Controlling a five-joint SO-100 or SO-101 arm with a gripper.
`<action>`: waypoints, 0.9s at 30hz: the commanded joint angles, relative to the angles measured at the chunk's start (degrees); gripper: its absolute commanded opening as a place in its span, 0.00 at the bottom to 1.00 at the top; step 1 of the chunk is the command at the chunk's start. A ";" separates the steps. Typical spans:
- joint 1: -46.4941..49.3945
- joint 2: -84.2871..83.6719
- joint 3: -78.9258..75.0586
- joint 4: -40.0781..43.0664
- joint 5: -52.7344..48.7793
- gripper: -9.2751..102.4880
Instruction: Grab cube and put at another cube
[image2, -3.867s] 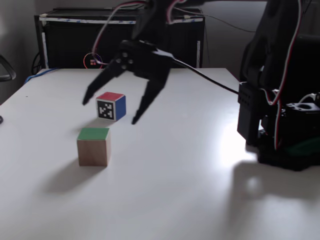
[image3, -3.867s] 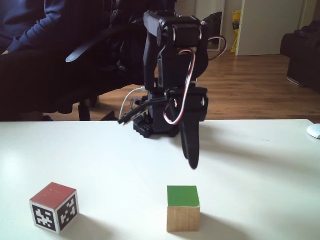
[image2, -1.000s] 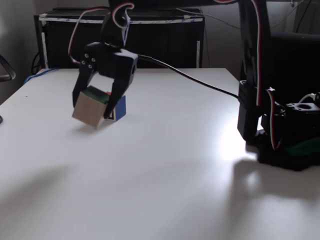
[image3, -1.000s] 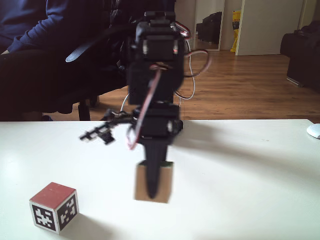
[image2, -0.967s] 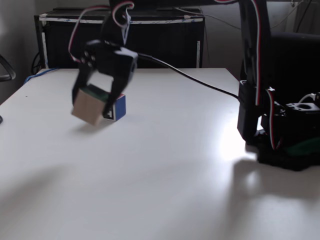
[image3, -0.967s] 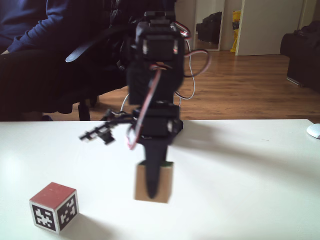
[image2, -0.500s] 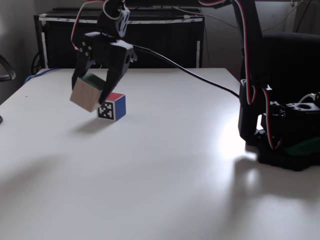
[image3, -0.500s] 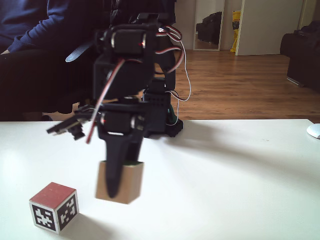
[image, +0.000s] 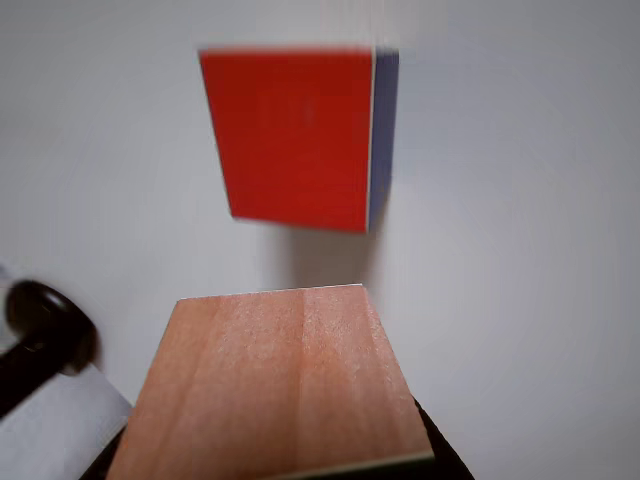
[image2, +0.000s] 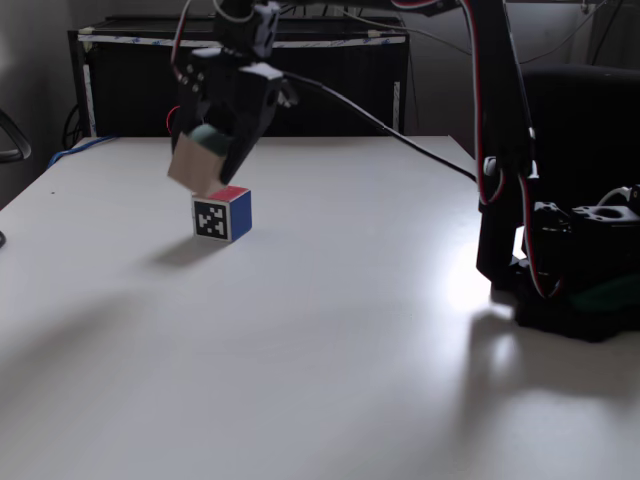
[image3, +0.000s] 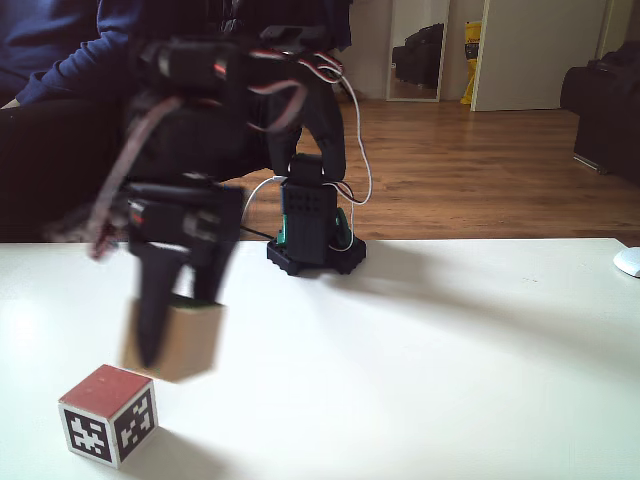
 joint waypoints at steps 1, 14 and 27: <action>2.02 0.09 -4.04 0.35 -1.23 0.21; 8.00 -22.24 -33.84 14.77 -3.69 0.21; 9.93 -38.41 -56.87 20.21 -5.27 0.21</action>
